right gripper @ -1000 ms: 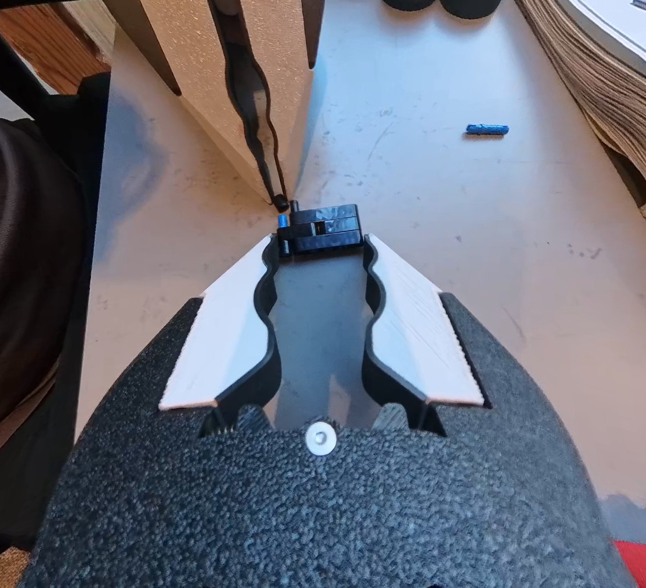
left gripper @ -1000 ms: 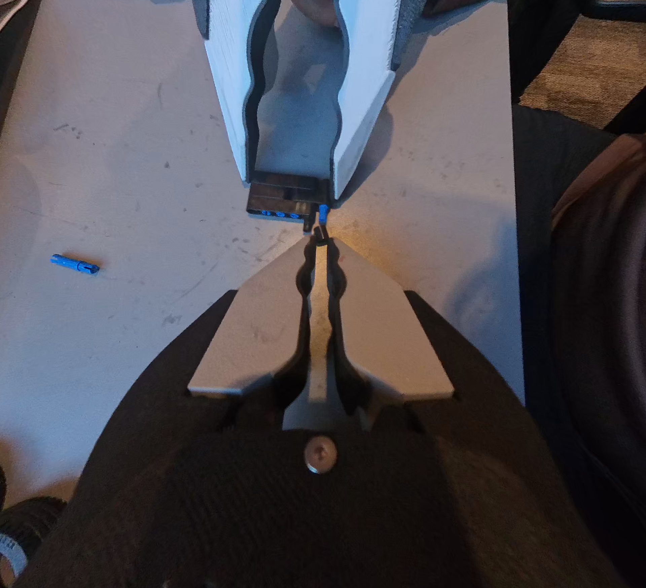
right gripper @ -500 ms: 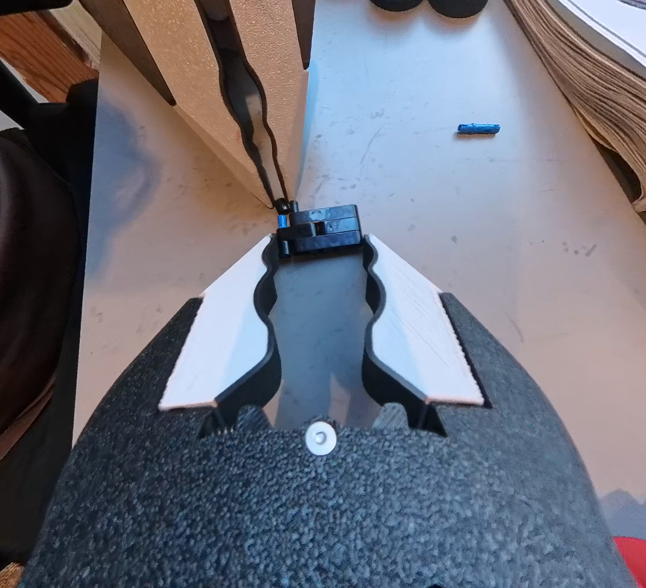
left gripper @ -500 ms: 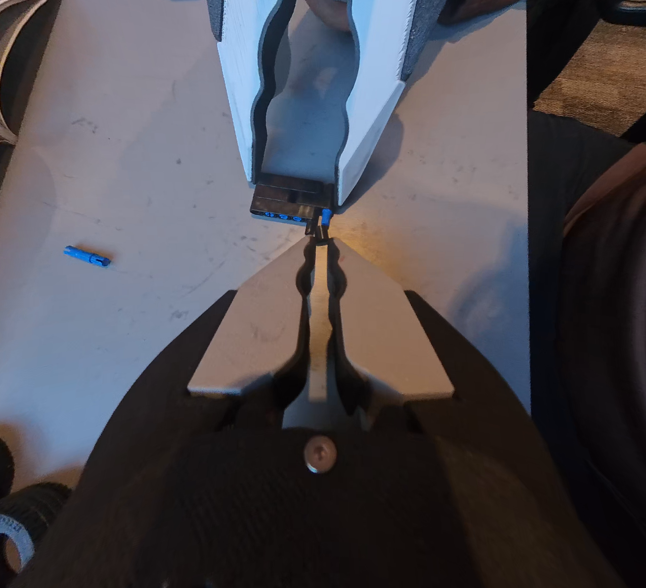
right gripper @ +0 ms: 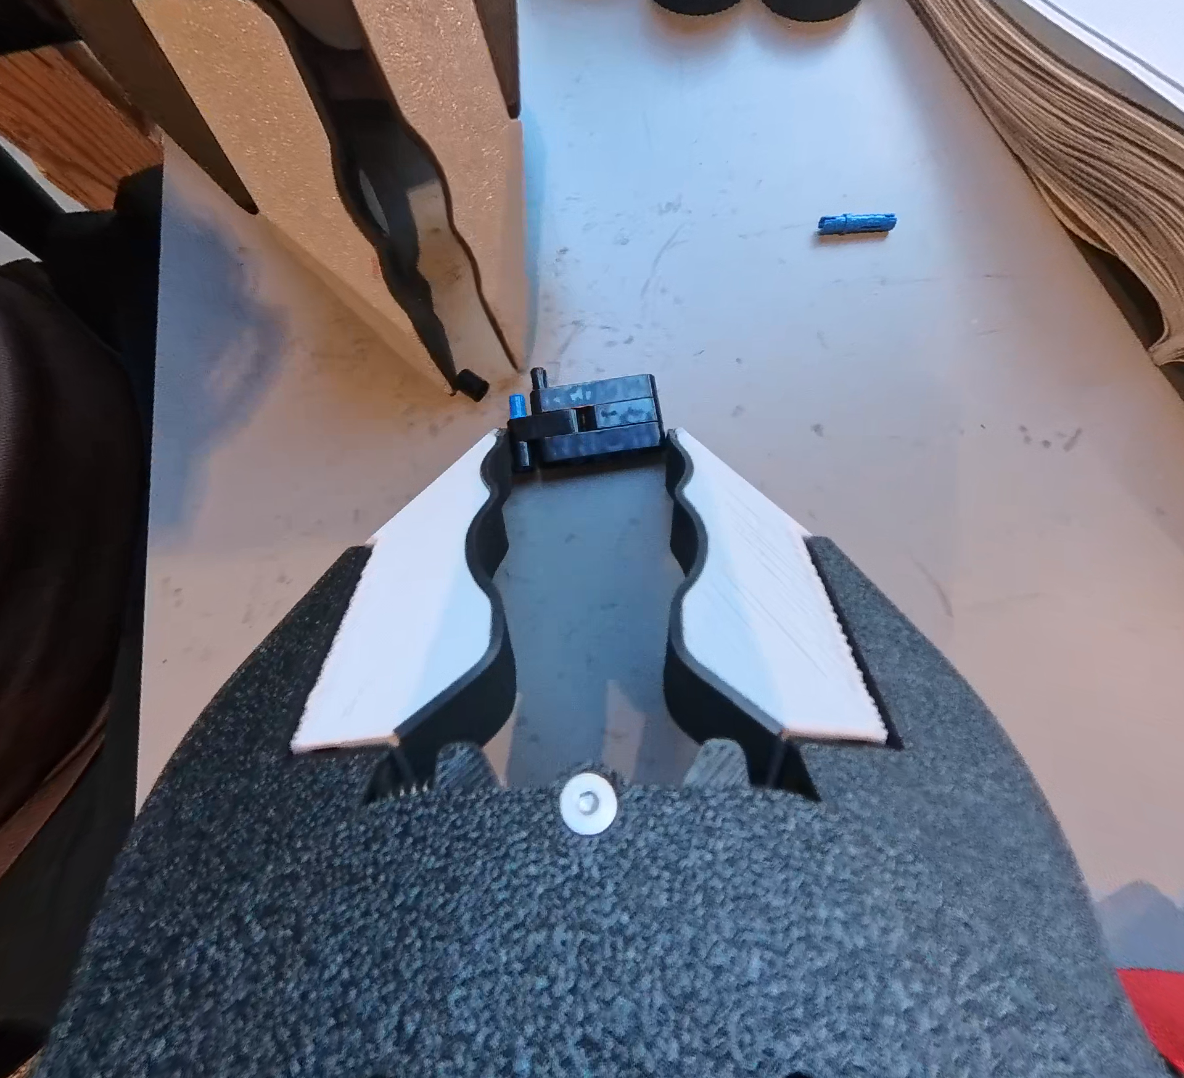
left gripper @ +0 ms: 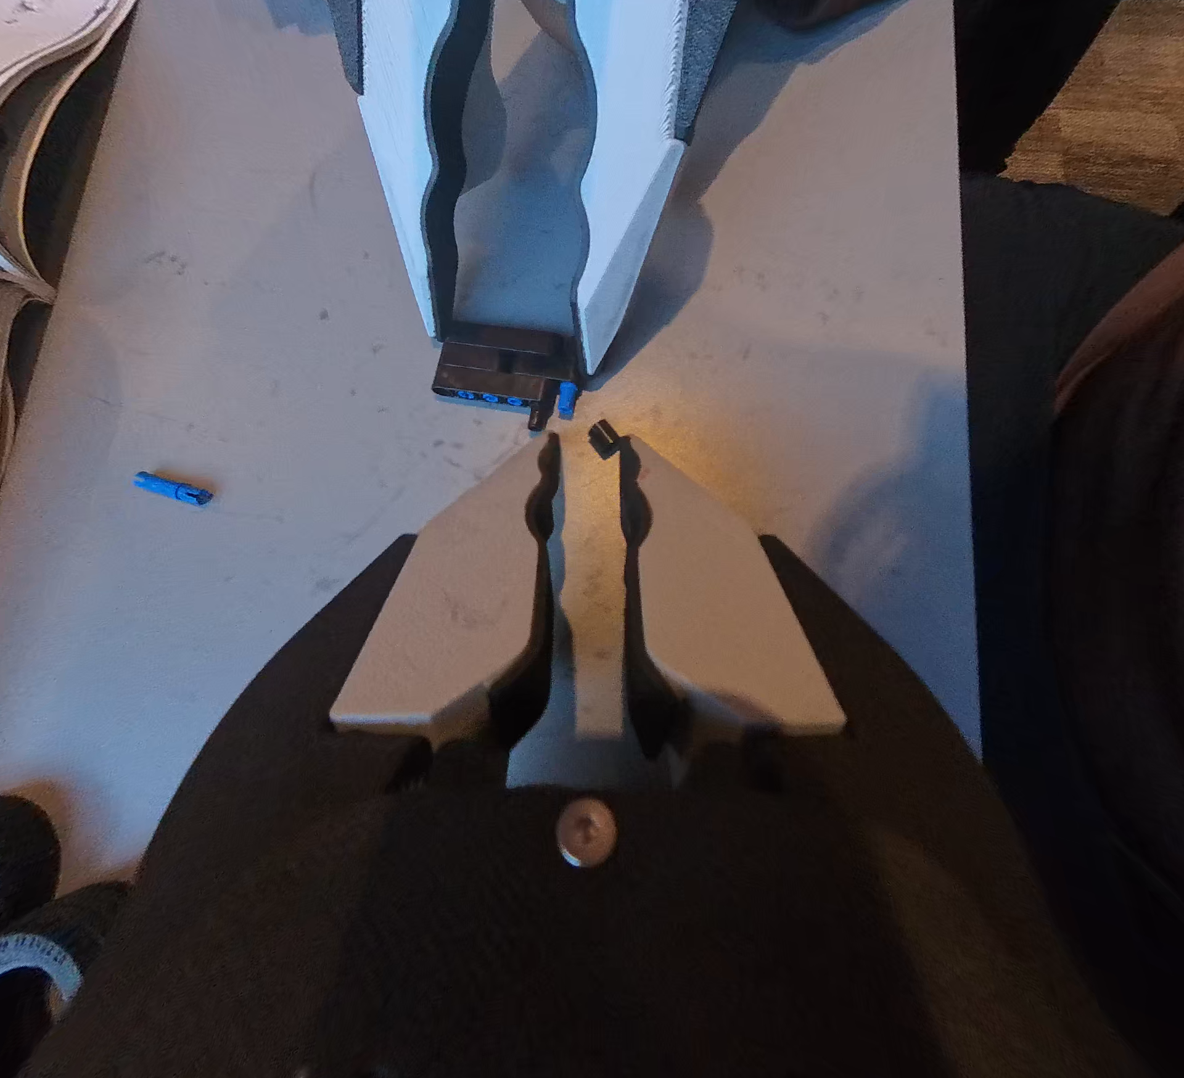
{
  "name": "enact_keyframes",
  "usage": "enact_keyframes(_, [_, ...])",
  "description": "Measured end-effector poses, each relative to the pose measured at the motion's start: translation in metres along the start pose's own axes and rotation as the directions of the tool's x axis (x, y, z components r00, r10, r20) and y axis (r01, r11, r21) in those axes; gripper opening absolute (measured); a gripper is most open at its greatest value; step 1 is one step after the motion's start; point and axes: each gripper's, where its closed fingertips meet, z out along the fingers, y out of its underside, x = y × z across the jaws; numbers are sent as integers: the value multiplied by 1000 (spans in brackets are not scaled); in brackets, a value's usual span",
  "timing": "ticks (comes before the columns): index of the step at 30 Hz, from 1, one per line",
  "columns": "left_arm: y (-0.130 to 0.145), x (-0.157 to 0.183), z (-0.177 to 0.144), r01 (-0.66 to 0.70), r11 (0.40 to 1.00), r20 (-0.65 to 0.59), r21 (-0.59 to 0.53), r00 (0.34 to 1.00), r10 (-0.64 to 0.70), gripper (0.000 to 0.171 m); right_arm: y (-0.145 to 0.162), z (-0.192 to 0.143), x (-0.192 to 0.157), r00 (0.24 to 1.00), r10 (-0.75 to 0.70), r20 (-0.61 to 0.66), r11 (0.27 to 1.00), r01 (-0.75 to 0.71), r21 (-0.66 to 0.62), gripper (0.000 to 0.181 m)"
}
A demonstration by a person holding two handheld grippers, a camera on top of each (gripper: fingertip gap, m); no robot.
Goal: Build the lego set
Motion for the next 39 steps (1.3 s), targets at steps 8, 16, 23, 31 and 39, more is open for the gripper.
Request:
enact_keyframes(8, [6,-4,-5,84,996,-8,-9,996,-84,6,0,0,0,1000,-2,2,1000,2,0,48])
enact_keyframes(16, [5,-2,-4,88,996,-30,-7,996,-88,14,0,0,-1,1000,-2,6,1000,2,0,48])
enact_keyframes(23, [0,-6,2,81,997,-15,-8,997,-81,13,0,0,0,1000,1,-1,1000,-1,0,48])
enact_keyframes(31, [1,-6,2,76,997,7,-10,997,-76,6,1,-1,3,1000,18,-24,1000,-18,-1,49])
enact_keyframes(39, [5,-1,-4,88,995,0,-38,996,-88,12,1,-1,4,999,28,-31,1000,-28,1,49])
